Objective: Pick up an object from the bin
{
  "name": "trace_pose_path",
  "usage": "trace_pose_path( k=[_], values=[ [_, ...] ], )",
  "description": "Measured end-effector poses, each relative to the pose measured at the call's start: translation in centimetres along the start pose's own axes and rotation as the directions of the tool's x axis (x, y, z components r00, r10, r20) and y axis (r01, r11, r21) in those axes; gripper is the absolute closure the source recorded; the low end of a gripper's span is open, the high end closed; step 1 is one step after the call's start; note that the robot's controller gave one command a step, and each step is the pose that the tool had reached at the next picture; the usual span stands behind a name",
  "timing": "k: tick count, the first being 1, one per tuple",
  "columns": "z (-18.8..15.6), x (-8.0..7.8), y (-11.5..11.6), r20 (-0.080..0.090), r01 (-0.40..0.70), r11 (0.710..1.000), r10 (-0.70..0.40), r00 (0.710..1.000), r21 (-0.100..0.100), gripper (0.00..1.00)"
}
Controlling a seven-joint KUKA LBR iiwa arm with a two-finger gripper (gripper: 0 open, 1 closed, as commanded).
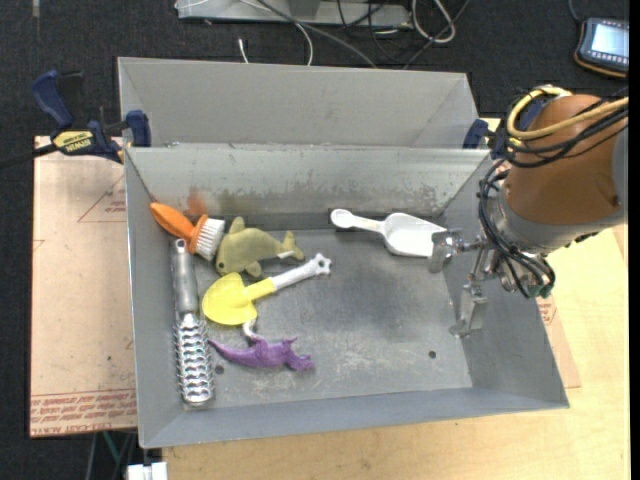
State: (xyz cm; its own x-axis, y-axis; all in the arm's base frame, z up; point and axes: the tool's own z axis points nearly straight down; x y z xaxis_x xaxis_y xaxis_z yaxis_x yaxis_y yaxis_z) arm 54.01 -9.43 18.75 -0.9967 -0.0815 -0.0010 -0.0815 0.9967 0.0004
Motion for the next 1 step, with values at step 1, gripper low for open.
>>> trace_pose_path(
  k=[1],
  values=[
    [-4.26,0.84,-0.49,0.005,-0.196,0.981,0.196,0.981,-0.002,0.00]
  ],
)
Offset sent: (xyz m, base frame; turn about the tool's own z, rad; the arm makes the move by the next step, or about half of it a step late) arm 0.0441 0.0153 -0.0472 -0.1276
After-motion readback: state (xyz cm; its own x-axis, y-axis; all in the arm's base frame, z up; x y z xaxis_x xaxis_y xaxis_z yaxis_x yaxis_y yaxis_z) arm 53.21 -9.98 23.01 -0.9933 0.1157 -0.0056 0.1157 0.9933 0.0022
